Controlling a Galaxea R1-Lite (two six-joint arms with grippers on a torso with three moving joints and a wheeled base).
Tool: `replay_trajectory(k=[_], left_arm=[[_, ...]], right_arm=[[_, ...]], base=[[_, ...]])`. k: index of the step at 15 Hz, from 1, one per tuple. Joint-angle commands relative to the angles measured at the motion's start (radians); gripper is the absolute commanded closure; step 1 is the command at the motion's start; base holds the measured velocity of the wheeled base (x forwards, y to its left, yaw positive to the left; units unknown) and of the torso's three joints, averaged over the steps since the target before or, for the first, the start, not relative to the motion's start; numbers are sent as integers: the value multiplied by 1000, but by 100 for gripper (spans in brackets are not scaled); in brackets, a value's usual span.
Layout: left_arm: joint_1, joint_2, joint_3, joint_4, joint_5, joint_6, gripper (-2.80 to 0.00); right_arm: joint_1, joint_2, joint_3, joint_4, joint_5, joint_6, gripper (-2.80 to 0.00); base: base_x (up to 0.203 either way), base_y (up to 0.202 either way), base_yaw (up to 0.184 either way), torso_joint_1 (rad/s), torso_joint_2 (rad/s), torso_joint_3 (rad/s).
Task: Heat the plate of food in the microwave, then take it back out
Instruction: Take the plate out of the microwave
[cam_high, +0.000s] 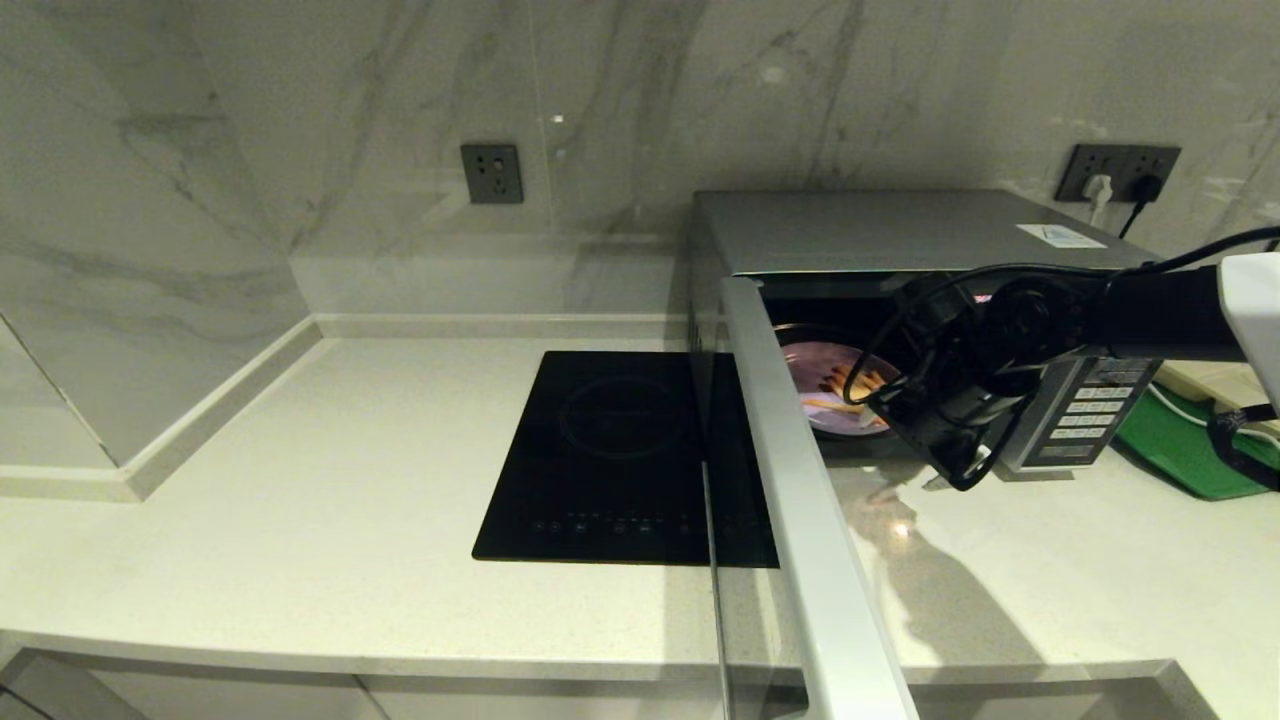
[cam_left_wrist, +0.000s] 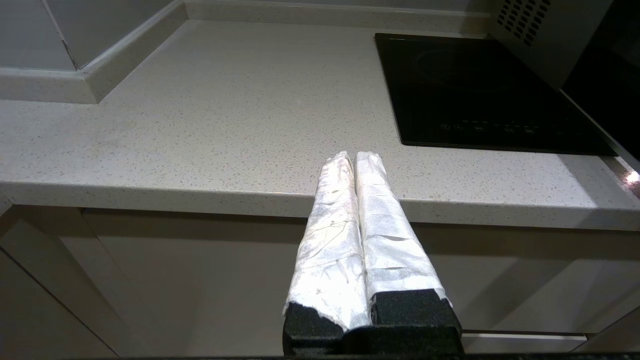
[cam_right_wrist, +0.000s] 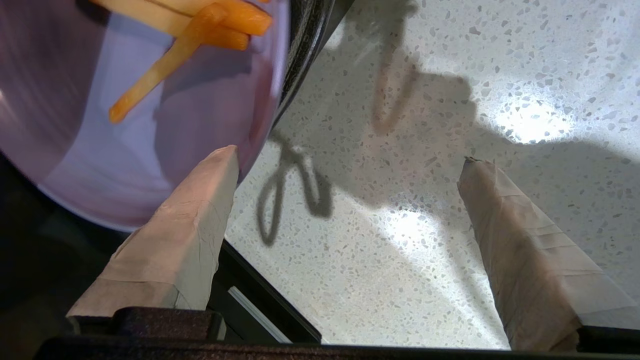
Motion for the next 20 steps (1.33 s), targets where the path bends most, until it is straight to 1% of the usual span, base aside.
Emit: replay_trajectory(k=[1, 14, 16, 20], left_arm=[[0, 0, 0, 0, 0, -1, 0], [0, 0, 0, 0, 0, -1, 0], [0, 0, 0, 0, 0, -1, 0], [0, 0, 0, 0, 0, -1, 0]], right_arm=[[0, -4, -3, 4, -1, 7, -280], [0, 38, -29, 1, -1, 5, -280], [1, 43, -24, -28, -4, 5, -280], [2, 49, -23, -31, -16, 5, -280]], base=[[0, 0, 0, 0, 0, 0], [0, 0, 0, 0, 0, 0], [0, 0, 0, 0, 0, 0], [0, 0, 0, 0, 0, 0]])
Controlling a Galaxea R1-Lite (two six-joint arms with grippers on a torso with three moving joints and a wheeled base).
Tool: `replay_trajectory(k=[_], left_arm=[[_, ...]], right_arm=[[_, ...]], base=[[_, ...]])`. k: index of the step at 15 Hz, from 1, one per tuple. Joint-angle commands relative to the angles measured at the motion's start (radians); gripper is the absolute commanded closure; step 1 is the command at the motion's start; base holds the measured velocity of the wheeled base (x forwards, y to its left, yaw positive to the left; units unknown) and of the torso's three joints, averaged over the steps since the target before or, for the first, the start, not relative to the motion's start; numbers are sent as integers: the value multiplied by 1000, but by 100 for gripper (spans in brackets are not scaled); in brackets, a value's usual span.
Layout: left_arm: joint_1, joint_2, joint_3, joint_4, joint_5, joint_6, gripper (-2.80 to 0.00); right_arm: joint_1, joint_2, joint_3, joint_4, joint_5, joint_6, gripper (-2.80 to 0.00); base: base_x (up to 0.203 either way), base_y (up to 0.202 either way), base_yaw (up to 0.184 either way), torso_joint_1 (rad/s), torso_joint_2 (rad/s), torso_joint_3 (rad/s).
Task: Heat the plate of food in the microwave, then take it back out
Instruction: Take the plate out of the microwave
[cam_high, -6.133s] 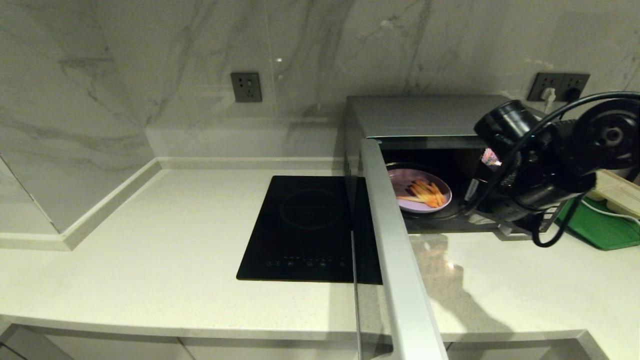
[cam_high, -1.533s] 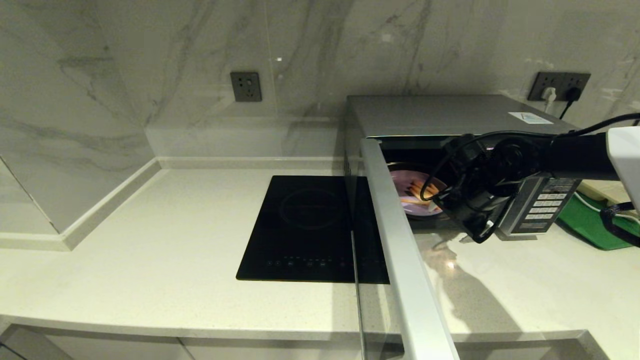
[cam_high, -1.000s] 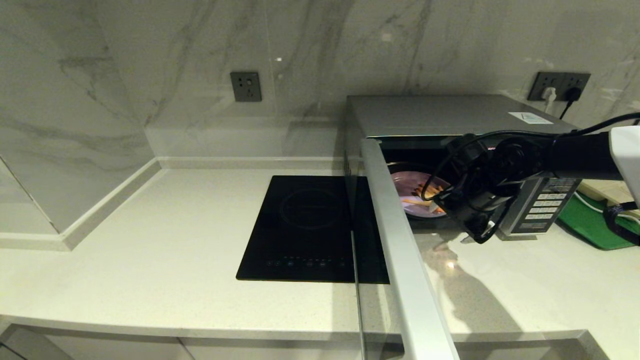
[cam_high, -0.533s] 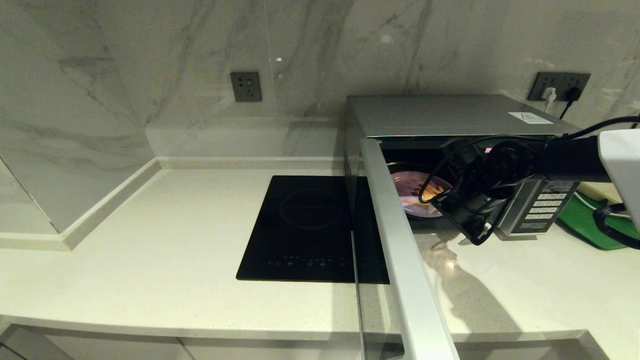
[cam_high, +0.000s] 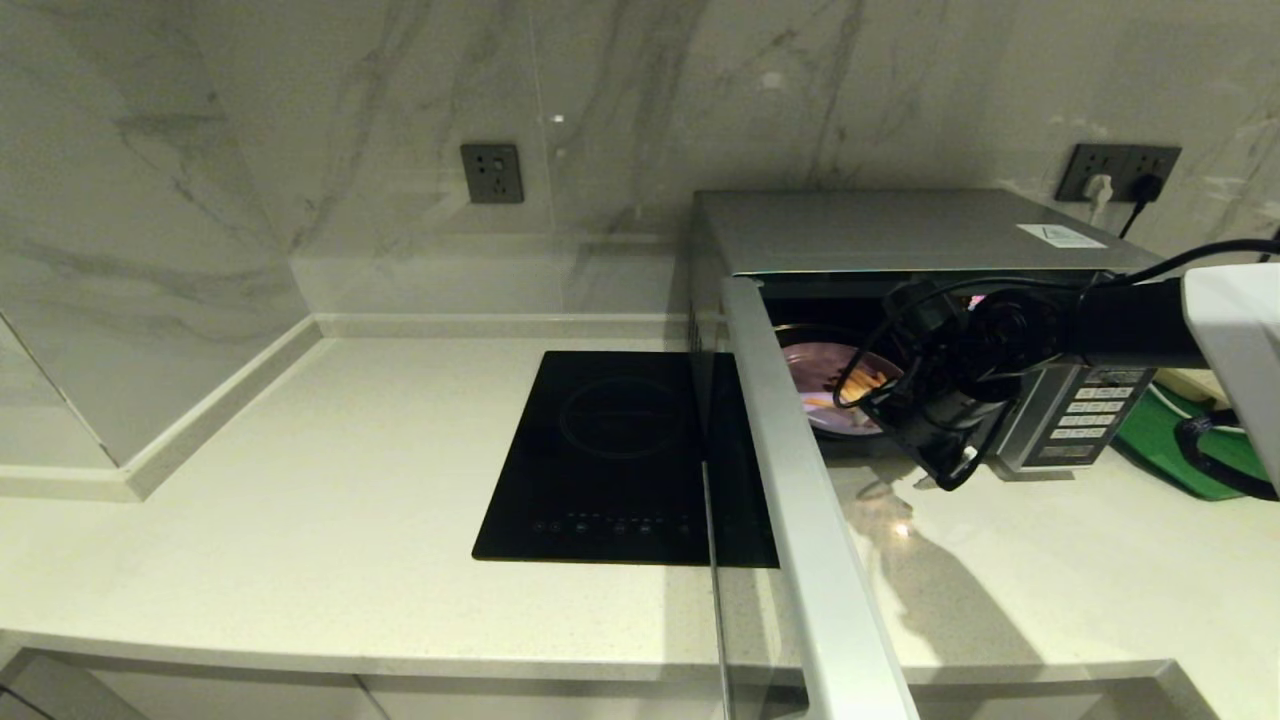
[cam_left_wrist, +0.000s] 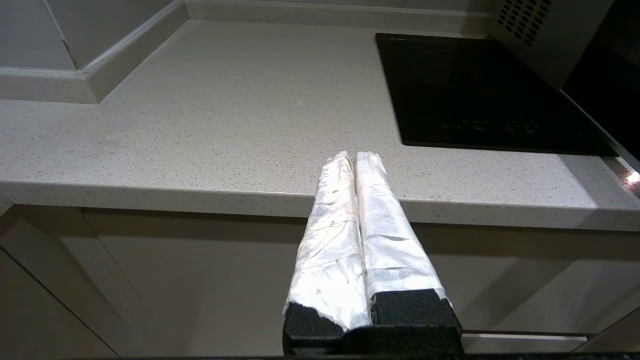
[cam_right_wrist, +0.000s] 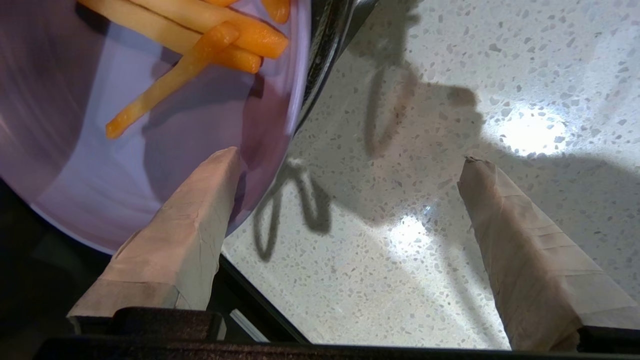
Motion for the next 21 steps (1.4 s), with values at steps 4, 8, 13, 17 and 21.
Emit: replay_trajectory(k=[4, 8, 13, 17, 21], left_arm=[[0, 0, 0, -1, 0, 0, 0], [0, 0, 0, -1, 0, 0, 0], [0, 0, 0, -1, 0, 0, 0], [0, 0, 0, -1, 0, 0, 0], [0, 0, 0, -1, 0, 0, 0]], right_arm=[[0, 8, -1, 4, -3, 7, -280], [1, 6, -1, 4, -4, 7, 0], [2, -5, -5, 4, -11, 7, 0], [1, -11, -27, 4, -11, 5, 0], [-12, -10, -44, 4, -11, 5, 0]], base=[[0, 0, 0, 0, 0, 0], [0, 0, 0, 0, 0, 0], [0, 0, 0, 0, 0, 0], [0, 0, 0, 0, 0, 0], [0, 0, 0, 0, 0, 0]])
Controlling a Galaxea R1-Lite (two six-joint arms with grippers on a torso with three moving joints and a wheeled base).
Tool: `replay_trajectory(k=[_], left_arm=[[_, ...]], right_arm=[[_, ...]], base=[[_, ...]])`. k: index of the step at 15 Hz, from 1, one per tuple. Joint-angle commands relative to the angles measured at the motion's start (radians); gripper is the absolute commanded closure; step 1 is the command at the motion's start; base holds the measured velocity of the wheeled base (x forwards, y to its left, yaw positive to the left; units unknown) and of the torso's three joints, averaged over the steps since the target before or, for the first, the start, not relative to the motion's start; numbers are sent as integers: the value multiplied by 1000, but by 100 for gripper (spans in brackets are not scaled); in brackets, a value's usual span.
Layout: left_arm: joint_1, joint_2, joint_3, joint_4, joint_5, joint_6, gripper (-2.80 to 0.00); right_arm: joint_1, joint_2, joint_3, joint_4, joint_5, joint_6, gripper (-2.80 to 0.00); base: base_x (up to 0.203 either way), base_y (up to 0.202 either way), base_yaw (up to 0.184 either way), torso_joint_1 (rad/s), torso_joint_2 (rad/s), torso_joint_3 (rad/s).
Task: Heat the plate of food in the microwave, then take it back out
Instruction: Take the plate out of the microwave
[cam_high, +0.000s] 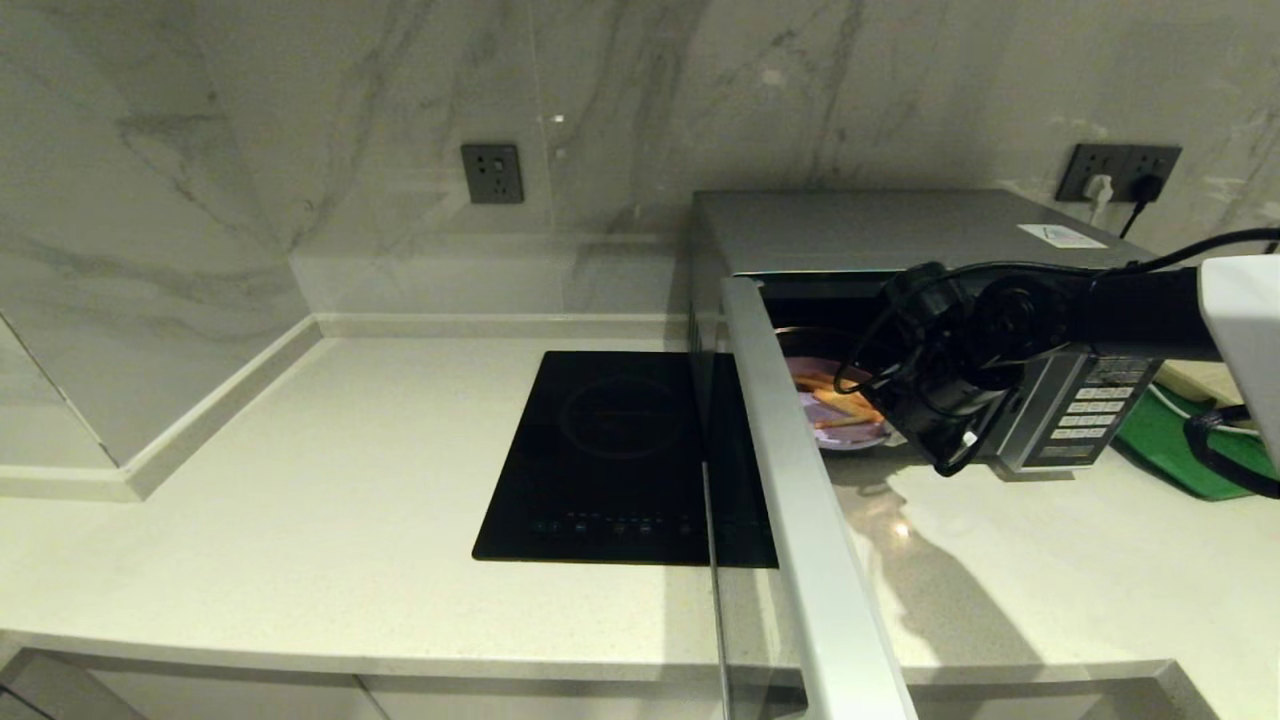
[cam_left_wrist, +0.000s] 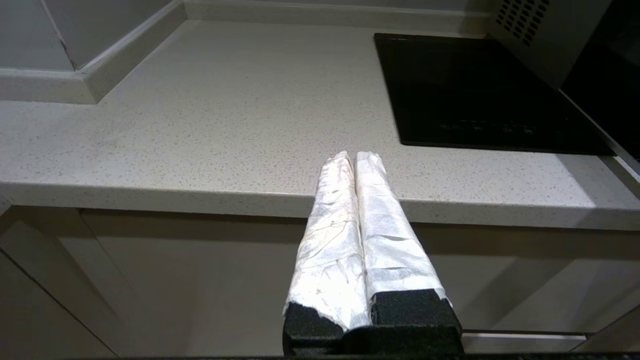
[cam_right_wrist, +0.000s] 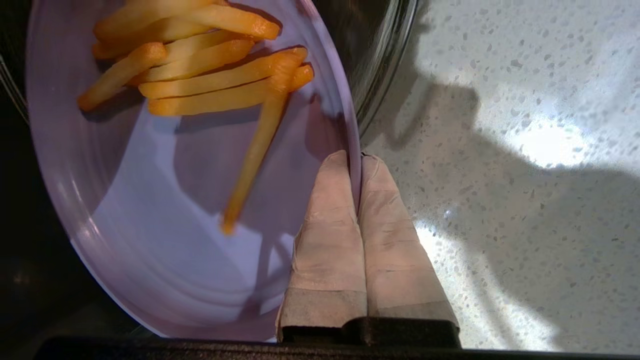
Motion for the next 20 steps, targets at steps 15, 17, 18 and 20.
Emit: replay_trajectory(k=[15, 17, 18, 20], left_arm=[[1, 0, 0, 0, 0, -1, 0], [1, 0, 0, 0, 0, -1, 0], [1, 0, 0, 0, 0, -1, 0], [1, 0, 0, 0, 0, -1, 0]], right_arm=[[-24, -218, 242, -29, 6, -43, 0], [-24, -321, 379, -103, 12, -81, 0], [-24, -376, 450, -143, 20, -104, 0], [-33, -466, 571, -188, 30, -128, 0]], base=[[0, 0, 0, 0, 0, 0], [0, 0, 0, 0, 0, 0], [0, 0, 0, 0, 0, 0], [0, 0, 0, 0, 0, 0]])
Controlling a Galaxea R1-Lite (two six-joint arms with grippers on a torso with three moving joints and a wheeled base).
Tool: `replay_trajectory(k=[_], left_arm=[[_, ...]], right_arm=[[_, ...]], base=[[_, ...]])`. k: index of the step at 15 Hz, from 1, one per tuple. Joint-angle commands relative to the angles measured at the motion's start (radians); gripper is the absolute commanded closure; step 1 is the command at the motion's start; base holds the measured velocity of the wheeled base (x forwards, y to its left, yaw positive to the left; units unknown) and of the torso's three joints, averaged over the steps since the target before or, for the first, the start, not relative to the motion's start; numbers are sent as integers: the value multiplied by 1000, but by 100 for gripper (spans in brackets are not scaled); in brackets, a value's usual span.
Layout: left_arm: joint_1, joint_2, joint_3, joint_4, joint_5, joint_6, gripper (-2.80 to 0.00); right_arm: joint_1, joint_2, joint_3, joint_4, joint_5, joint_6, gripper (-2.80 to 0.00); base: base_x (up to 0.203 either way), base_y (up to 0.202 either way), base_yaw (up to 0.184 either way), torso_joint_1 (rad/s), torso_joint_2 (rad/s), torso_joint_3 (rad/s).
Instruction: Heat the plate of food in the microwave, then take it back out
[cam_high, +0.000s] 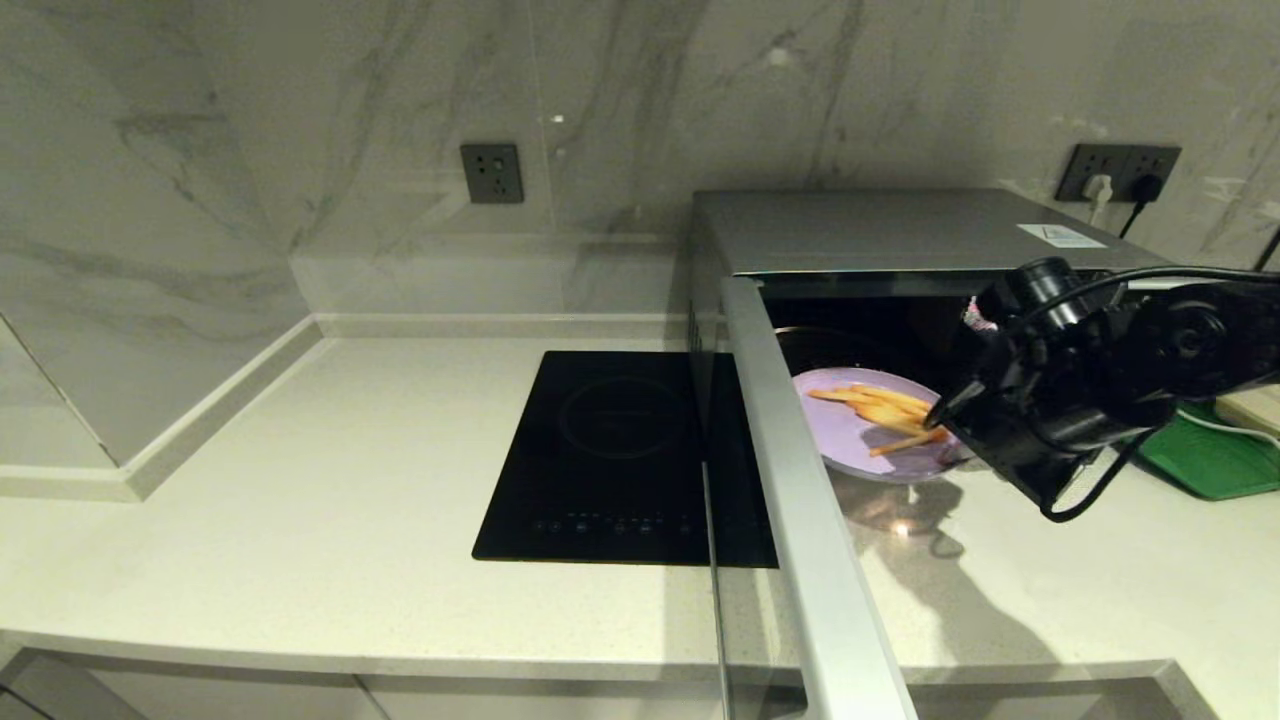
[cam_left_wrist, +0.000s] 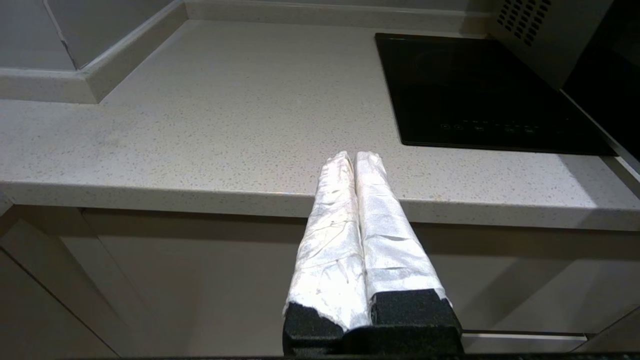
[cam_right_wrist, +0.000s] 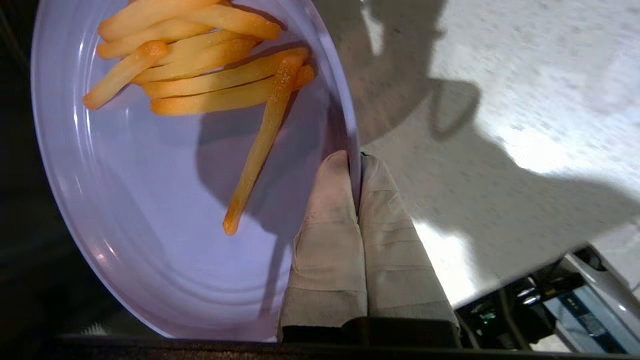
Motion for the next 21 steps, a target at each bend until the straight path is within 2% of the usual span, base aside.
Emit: replay_trajectory(k=[1, 3, 5, 11, 14, 17, 21], left_arm=[[0, 0, 0, 0, 0, -1, 0], [0, 0, 0, 0, 0, -1, 0], [0, 0, 0, 0, 0, -1, 0], [0, 0, 0, 0, 0, -1, 0], [0, 0, 0, 0, 0, -1, 0], [0, 0, 0, 0, 0, -1, 0], [0, 0, 0, 0, 0, -1, 0]], right_arm=[[-21, -151, 147, -20, 4, -5, 0], [-71, -239, 254, -39, 13, -28, 0], [-183, -317, 345, -80, 53, -82, 0], [-665, -361, 441, -118, 273, -326, 0], [-860, -320, 445, -129, 361, -446, 0], [-990, -241, 449, -213, 392, -508, 0], [-1115, -115, 448, -296, 434, -564, 0]], base=[[0, 0, 0, 0, 0, 0], [0, 0, 0, 0, 0, 0], [0, 0, 0, 0, 0, 0], [0, 0, 0, 0, 0, 0], [0, 0, 0, 0, 0, 0], [0, 0, 0, 0, 0, 0], [0, 0, 0, 0, 0, 0]])
